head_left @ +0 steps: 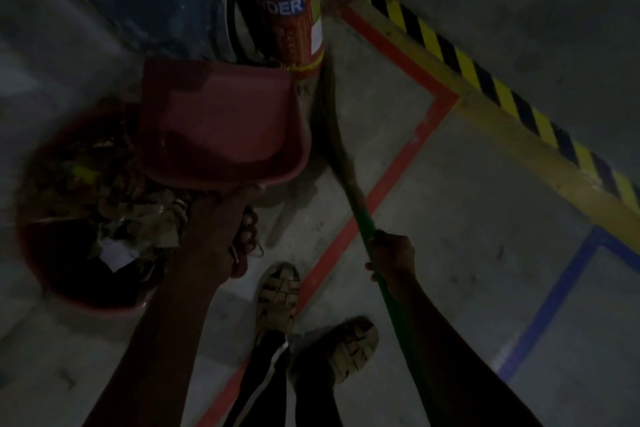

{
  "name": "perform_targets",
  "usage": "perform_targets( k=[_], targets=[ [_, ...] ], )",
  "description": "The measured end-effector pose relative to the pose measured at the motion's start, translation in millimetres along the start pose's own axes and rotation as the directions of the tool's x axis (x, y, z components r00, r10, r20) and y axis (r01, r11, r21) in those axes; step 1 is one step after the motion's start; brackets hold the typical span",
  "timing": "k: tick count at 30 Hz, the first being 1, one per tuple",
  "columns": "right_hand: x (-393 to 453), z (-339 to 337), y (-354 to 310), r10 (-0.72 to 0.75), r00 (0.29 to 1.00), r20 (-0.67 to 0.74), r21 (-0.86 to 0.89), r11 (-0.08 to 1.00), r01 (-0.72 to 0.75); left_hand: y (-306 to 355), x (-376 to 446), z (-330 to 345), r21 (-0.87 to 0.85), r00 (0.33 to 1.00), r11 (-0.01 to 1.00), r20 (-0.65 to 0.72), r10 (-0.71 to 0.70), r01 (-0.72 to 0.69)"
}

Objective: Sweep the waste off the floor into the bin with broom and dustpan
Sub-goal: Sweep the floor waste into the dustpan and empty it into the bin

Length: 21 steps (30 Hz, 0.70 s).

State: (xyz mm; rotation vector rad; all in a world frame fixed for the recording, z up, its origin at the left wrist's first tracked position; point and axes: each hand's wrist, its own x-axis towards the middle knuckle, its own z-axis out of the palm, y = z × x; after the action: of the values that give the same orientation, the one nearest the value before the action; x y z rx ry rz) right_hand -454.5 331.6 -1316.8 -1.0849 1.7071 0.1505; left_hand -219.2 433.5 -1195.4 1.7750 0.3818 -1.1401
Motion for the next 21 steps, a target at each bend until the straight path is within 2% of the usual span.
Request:
perform_targets(
  k=[4, 7, 10, 15, 18, 21],
  targets=[
    [-28, -26, 44, -0.083, 0.994, -0.065, -0.081, 0.994, 0.077, 1, -1, -7, 0.023, 0.999, 1.000, -0.026, 0.018, -0.018],
    [-49, -35, 50, -0.108, 0.991, -0.083, -0.036, 0.994, 0.105, 3, 1, -10, 0.014, 0.997, 1.000, -0.071, 0.023, -0.022],
    [-53, -26, 35, -0.154, 0.988, -0.035, -0.008, 0.988, 0.153, 7, 6, -11, 0.055, 0.998, 0.998, -0.058, 0.006, -0.003],
    [-14, 16, -25, -0.199, 0.979, 0.040, 0.066, 0.978, 0.197, 7, 9, 0, 0.090, 1.000, 0.996, -0.017, -0.018, 0.020],
    [12, 38, -54, -0.157, 0.983, 0.099, 0.006, 0.987, 0.158, 3, 13, 1, 0.108, 0.999, 0.994, 0.006, -0.035, 0.035],
    [25, 44, -55, -0.057, 0.997, 0.059, -0.051, 0.997, 0.060, -3, 13, -1, 0.141, 0.998, 0.988, 0.012, -0.063, 0.061]
  ],
)
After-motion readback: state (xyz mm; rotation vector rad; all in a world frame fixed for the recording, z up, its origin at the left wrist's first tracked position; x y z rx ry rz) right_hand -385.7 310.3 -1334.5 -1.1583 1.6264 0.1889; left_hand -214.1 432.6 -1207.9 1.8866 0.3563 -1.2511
